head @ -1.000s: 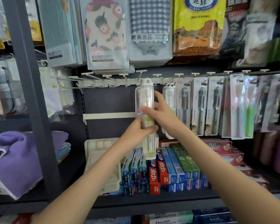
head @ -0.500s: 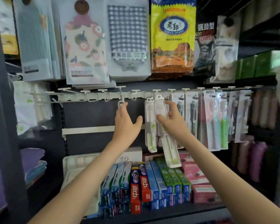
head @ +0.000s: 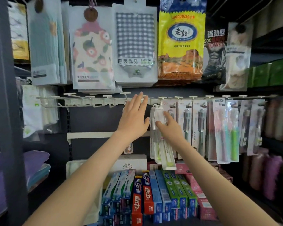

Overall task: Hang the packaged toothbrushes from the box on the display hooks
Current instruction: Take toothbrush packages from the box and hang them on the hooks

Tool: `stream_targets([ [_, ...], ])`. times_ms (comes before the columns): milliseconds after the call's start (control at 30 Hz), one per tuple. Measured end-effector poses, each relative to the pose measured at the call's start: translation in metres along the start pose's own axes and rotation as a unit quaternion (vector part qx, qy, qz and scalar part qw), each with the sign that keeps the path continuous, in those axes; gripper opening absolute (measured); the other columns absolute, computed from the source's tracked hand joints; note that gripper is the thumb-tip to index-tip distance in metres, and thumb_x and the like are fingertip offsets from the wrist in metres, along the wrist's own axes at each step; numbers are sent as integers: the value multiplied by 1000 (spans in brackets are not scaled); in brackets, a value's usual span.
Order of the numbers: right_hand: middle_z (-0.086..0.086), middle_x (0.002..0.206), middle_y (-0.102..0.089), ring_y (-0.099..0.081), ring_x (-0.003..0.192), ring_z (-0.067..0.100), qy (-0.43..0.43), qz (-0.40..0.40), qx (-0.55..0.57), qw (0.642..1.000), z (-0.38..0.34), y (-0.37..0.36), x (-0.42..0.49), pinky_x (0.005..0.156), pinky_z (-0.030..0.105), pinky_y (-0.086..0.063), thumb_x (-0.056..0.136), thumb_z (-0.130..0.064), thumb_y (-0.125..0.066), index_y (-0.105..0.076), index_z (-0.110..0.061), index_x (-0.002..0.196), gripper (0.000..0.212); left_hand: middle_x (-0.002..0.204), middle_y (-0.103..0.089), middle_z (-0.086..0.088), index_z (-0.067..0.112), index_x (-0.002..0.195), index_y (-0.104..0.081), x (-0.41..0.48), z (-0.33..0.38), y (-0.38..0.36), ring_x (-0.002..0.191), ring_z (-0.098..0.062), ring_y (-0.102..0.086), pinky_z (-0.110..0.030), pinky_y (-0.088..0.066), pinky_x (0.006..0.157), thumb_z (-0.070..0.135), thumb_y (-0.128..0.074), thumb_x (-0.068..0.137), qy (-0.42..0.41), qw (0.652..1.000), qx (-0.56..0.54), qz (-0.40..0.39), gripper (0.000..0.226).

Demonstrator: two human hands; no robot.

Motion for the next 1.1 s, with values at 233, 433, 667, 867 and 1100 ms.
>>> stream_targets([
  [233, 21, 128, -55, -61, 91, 25, -21, 19, -61, 998, 17, -21, 12, 69, 28, -44, 100, -26, -46, -10, -25, 153, 64, 162, 9, -8, 18, 155, -4, -24, 1, -7, 149, -22, 10, -39, 1, 122, 26, -50, 97, 2, 999, -37, -7, 74],
  [433, 15, 95, -64, -61, 72, 22, -17, 35, -98, 994, 39, -31, -8, 62, 34, -52, 97, -21, -50, -10, -19, 153, 68, 162, 3, -8, 19, 155, -8, -74, -6, -25, 149, -21, 6, -33, 6, 118, 27, -49, 98, 17, 997, -51, -47, 70],
  [667, 16, 124, -57, -59, 101, 28, -20, 2, -132, 991, 74, -35, -109, 82, 33, -45, 94, -11, -52, -21, -12, 151, 65, 156, -24, -10, 8, 150, -26, -155, 30, -66, 145, -24, -17, -31, -11, 118, 25, -52, 97, 78, 980, -156, -93, 62],
  [867, 11, 118, -59, -58, 104, 21, -11, -122, -113, 986, 139, -34, -254, 85, 30, -47, 94, -6, -55, -42, -8, 139, 47, 138, -49, -10, 4, 138, -46, -310, 81, -113, 129, -21, -38, -30, -32, 107, 17, -54, 97, 127, 953, -225, -157, 44],
  [1100, 8, 105, -63, -61, 95, 20, -137, -294, -109, 939, 303, -65, -422, 77, 14, -40, 91, 0, -58, -52, -4, 129, 38, 128, -52, -2, 12, 126, -55, -552, 103, -202, 111, -17, -51, -24, -41, 88, 26, -43, 101, 254, 855, -199, -405, 32],
])
Point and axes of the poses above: each hand's wrist, its own x-axis towards the middle knuckle, its own y-axis out of the back of the hand, z = x × y, the point moved 5 cm from there along x, towards the middle knuckle
